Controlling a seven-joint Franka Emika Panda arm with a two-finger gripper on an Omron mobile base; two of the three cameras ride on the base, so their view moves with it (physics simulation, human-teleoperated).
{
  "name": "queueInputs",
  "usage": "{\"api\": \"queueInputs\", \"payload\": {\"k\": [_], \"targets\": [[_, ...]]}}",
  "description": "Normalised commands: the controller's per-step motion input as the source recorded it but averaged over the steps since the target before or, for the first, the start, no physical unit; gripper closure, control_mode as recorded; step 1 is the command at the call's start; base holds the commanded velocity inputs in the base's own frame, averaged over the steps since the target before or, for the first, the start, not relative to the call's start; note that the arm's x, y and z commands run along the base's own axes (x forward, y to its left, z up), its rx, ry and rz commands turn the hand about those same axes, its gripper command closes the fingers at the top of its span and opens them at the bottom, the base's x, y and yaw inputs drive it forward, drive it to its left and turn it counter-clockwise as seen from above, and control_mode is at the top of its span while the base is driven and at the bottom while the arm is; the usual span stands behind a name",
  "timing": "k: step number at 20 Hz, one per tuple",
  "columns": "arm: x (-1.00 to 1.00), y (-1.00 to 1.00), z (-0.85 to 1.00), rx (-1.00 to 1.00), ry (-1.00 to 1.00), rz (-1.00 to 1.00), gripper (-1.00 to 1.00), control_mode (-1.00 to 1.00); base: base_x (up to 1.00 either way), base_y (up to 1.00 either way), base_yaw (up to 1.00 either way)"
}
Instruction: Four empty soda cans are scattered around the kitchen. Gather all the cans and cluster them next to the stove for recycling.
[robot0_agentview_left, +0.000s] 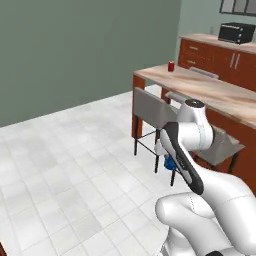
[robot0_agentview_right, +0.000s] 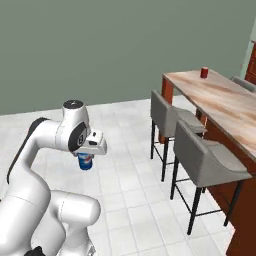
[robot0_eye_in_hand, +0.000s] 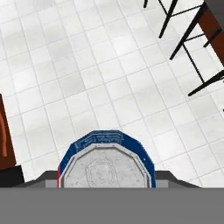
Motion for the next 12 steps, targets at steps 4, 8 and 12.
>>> {"api": "queueInputs", "payload": {"k": [4, 8, 12], "targets": [[0.0, 0.0, 0.0, 0.0, 0.0, 0.0, 1.0, 1.0, 0.0, -0.3, -0.68], [0.0, 0.0, 0.0, 0.0, 0.0, 0.0, 1.0, 1.0, 0.0, -0.27, -0.7], [0.0, 0.0, 0.0, 0.0, 0.0, 0.0, 1.0, 1.0, 0.0, -0.3, -0.69]]}}
